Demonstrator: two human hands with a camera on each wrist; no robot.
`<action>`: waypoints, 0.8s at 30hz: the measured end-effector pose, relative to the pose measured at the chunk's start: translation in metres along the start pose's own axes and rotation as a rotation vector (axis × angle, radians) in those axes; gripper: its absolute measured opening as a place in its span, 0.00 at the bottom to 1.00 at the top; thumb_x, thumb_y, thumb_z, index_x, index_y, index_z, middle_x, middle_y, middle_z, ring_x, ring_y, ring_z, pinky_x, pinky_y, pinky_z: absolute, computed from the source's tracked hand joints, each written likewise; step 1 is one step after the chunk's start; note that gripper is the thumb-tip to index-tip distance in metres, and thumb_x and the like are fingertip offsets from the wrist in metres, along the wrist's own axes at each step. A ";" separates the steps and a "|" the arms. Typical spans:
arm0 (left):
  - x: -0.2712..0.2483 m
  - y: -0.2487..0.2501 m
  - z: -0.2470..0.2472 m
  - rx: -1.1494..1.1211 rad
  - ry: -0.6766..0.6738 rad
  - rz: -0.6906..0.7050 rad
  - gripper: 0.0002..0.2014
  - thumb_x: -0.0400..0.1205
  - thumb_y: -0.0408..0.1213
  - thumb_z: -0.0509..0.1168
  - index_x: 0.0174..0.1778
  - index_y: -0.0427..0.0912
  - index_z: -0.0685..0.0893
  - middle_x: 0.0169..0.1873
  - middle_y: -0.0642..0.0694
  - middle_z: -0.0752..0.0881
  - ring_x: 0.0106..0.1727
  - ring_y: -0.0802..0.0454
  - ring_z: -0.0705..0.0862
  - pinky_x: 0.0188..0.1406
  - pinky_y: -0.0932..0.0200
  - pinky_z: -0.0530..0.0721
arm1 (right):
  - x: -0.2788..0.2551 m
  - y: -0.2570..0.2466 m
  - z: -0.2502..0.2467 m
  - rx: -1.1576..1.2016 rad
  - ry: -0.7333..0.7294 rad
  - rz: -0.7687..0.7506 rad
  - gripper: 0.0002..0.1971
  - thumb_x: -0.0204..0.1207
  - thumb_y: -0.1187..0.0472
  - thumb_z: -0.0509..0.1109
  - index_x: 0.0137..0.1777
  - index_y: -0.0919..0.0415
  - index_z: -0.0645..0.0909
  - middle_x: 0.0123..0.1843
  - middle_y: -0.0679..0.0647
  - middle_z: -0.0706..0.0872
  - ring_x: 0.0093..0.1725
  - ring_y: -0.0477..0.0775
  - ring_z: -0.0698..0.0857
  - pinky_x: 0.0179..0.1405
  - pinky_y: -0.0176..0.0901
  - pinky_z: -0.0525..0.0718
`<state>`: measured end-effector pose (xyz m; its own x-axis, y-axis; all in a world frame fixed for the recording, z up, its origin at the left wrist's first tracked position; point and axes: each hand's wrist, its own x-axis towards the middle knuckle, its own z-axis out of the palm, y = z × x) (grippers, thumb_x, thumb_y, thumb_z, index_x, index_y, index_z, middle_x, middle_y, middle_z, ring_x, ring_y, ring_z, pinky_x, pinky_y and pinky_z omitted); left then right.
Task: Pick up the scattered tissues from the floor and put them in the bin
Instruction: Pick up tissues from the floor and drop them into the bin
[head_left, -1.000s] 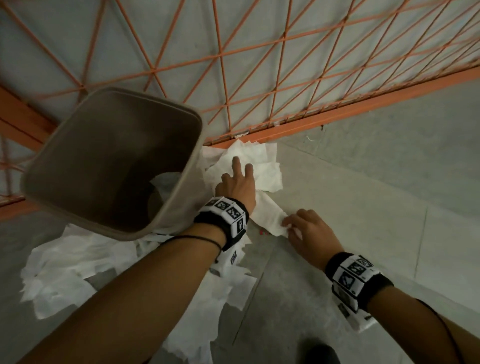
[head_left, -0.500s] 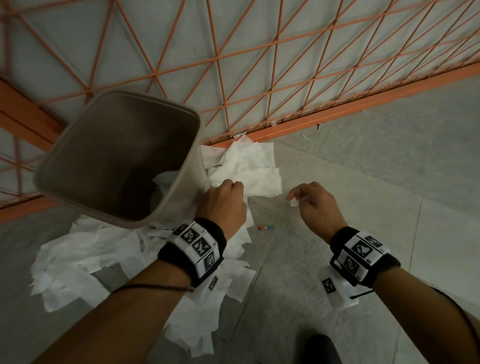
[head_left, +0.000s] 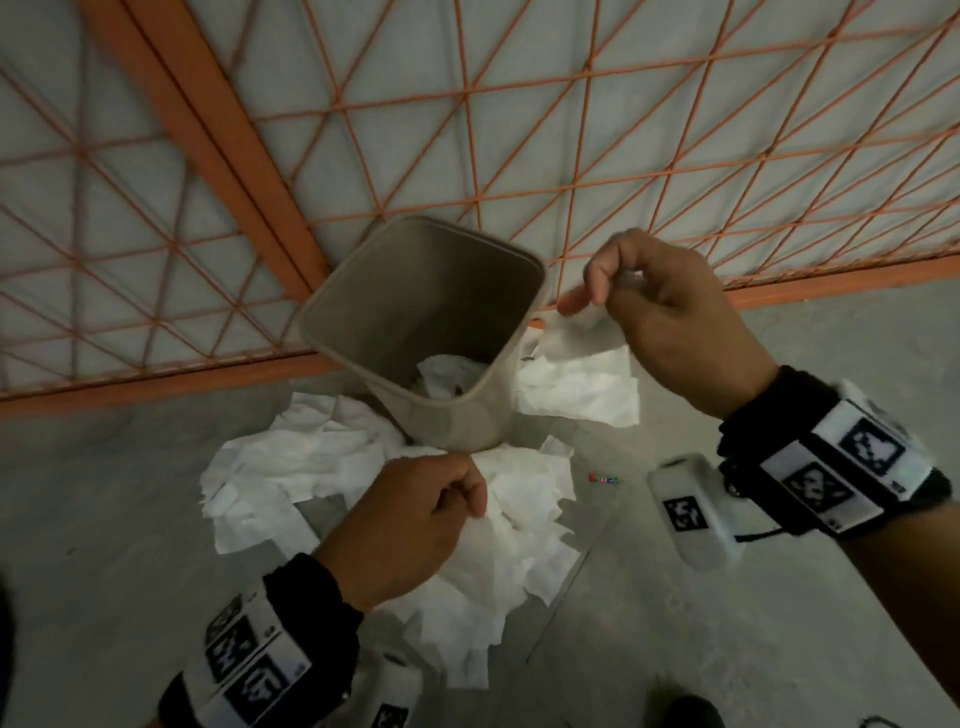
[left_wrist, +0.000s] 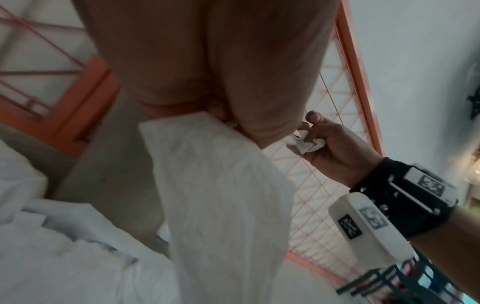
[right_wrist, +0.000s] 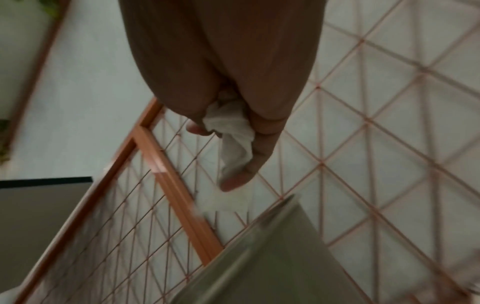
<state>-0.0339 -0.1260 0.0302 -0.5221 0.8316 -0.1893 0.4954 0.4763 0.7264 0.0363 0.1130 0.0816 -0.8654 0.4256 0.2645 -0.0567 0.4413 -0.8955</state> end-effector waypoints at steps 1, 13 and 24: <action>-0.007 -0.002 -0.009 -0.018 0.025 -0.019 0.16 0.81 0.23 0.58 0.33 0.45 0.83 0.33 0.51 0.85 0.38 0.61 0.81 0.37 0.77 0.74 | 0.010 -0.009 0.005 -0.021 -0.031 -0.034 0.18 0.71 0.80 0.55 0.37 0.56 0.77 0.38 0.60 0.83 0.43 0.55 0.88 0.47 0.49 0.83; 0.014 0.050 -0.116 -0.048 0.536 0.235 0.11 0.74 0.24 0.66 0.37 0.48 0.82 0.35 0.59 0.83 0.37 0.63 0.80 0.40 0.68 0.78 | 0.085 -0.043 0.072 -0.014 -0.389 0.047 0.18 0.73 0.73 0.58 0.59 0.66 0.83 0.56 0.54 0.85 0.49 0.37 0.82 0.45 0.20 0.77; 0.099 0.021 -0.126 0.346 0.641 0.235 0.11 0.75 0.24 0.63 0.40 0.43 0.86 0.50 0.39 0.82 0.52 0.43 0.82 0.51 0.59 0.77 | 0.024 0.015 0.000 -0.156 0.018 0.132 0.23 0.75 0.75 0.55 0.59 0.52 0.82 0.64 0.49 0.84 0.64 0.45 0.80 0.59 0.33 0.76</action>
<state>-0.1629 -0.0700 0.1099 -0.6248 0.6441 0.4412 0.7770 0.4576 0.4324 0.0142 0.1296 0.0749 -0.8512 0.5009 0.1565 0.1354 0.4977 -0.8567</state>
